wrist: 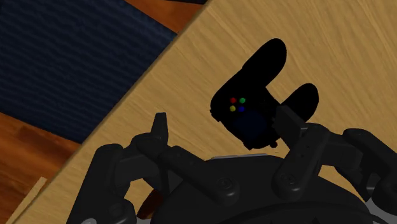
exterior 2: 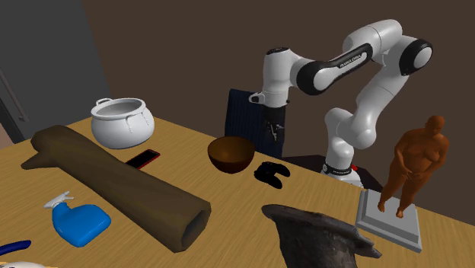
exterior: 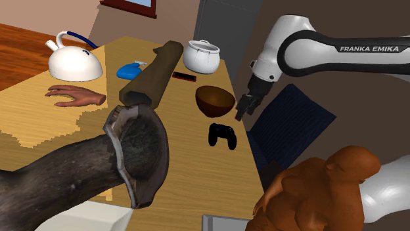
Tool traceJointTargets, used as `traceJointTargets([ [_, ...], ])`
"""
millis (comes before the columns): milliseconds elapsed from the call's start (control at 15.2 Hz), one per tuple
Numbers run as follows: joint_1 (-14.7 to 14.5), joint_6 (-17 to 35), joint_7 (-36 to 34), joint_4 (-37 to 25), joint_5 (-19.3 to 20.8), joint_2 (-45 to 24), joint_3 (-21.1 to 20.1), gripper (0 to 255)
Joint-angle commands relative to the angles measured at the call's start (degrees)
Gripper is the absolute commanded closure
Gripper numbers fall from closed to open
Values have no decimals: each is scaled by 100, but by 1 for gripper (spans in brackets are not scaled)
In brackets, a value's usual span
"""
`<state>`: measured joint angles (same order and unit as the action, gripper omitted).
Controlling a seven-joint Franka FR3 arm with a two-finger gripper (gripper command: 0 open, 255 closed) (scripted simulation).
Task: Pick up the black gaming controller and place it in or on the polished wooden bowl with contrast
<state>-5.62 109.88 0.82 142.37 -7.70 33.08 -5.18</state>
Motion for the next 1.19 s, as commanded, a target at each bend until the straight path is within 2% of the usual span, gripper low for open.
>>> traceJointTargets([
  [0, -140, 257, -20, 110, -238, -201, -70, 0],
  [132, -265, 497, -4, 183, -451, -417, -123, 0],
  [594, -314, 1097, 22, 568, -540, -627, -203, 0],
  [1122, -318, 1146, 25, 596, -548, -647, -210, 0],
])
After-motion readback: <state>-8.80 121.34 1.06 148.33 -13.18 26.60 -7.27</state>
